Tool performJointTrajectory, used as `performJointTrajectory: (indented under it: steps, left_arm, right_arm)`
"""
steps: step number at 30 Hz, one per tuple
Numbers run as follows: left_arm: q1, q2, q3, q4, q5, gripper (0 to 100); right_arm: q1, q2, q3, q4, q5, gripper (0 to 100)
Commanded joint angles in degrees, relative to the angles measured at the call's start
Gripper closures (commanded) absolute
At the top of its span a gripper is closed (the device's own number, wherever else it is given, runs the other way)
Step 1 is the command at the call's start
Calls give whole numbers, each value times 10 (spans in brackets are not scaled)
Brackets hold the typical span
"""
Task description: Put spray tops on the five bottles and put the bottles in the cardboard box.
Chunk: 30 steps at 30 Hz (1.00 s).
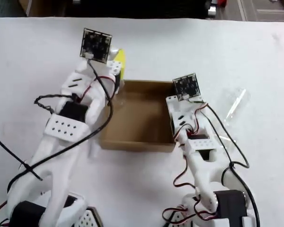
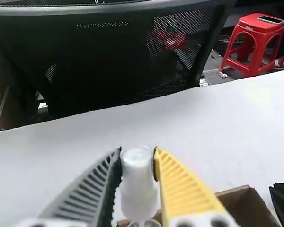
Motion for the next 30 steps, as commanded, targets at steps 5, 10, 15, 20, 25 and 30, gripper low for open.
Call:
performJointTrajectory:
  steps: [5,10,15,20,25,30]
  left_arm:
    - [-2,-3,15,-18,10,888]
    - [-2,-4,18,-16,10,884]
    - [-2,-8,13,24,11,819]
    - [-7,-8,8,32,30,796]
    - [-7,-8,-18,47,26,797]
    - [-2,-8,-67,105,27,797]
  right_arm:
    - [-1,-1,-28,-10,8,981]
    - [-2,-1,-28,-10,8,981]
    - [-2,-1,-28,-10,8,981]
    - [-2,-1,-28,-10,8,981]
    - [-2,-1,-28,-10,8,981]
    - [-2,-1,-28,-10,8,981]
